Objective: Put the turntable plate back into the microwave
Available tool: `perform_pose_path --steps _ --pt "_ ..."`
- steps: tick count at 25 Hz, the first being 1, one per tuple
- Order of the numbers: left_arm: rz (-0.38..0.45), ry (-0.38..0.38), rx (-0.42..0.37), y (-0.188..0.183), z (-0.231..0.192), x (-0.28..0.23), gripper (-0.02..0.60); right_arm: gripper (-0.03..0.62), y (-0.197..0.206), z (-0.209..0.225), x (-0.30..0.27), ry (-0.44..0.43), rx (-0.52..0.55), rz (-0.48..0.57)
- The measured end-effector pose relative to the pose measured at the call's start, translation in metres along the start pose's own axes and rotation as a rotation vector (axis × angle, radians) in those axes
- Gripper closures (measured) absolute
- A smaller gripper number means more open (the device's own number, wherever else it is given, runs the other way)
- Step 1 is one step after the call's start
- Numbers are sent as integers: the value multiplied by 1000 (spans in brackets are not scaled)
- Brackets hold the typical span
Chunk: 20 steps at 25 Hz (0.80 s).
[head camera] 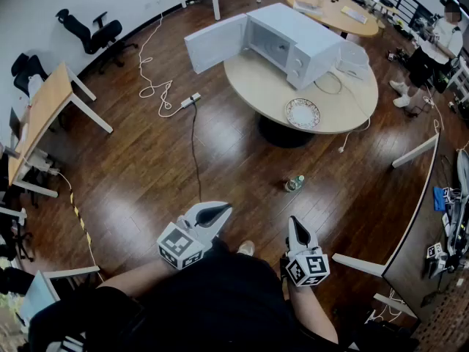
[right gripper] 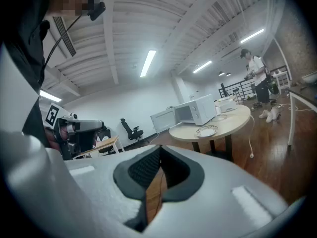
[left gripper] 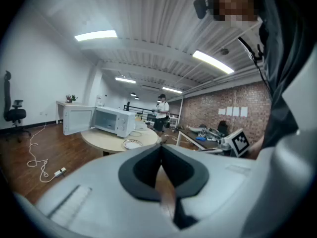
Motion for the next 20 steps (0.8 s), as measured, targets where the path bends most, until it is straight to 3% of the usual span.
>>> perform_pose_path --steps 8,12,20 --pt "50 31 1 -7 1 5 575 592 4 6 -4 -69 19 -10" --pt "61 -36 37 -9 -17 6 575 592 -7 4 -16 -71 44 19" --pt "51 -35 -3 -39 -59 -11 575 592 -19 14 -45 6 40 36"
Point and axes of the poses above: the fingertips, and each gripper's own axes: x backward along the fingers, z to its right, y out of its underside, the point moved 8 cm from there along x, backward along the fingers, and after that the axes turned 15 degrees about x, right-handed, at the moved point
